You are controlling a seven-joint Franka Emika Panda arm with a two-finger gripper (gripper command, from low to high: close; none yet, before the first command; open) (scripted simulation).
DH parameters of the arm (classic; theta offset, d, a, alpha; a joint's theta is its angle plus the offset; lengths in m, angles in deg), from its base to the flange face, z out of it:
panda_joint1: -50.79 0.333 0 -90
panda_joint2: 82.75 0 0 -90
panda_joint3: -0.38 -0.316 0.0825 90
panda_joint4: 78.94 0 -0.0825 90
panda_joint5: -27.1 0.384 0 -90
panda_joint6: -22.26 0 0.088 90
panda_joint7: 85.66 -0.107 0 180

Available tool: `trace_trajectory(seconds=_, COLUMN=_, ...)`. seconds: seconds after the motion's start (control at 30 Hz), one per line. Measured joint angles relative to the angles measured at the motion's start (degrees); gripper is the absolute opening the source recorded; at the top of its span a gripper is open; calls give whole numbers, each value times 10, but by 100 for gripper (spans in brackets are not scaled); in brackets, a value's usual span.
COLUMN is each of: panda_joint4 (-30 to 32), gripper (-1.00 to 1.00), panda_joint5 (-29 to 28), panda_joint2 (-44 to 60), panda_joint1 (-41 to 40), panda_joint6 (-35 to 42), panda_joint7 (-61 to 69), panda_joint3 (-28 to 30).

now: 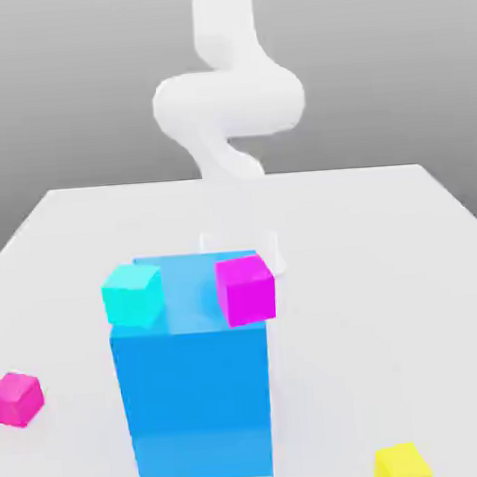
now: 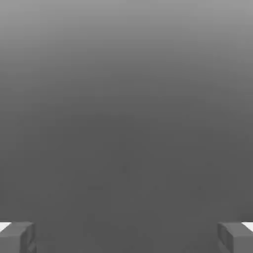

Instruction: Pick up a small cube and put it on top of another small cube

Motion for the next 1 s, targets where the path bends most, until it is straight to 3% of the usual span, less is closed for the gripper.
trace_trajectory(seconds=0.57, panda_joint4=68, gripper=0, panda_joint5=-3, panda_joint2=356, panda_joint1=-207, panda_joint6=-149, panda_joint7=-381, panda_joint3=63)
trace_trajectory(seconds=0.83, panda_joint4=99, gripper=0, panda_joint5=55, panda_joint2=525, panda_joint1=-277, panda_joint6=-218, panda_joint7=-514, panda_joint3=104)
trace_trajectory(seconds=1.0, panda_joint4=85, gripper=0, panda_joint5=99, panda_joint2=629, panda_joint1=-311, panda_joint6=-292, panda_joint7=-501, panda_joint3=73)
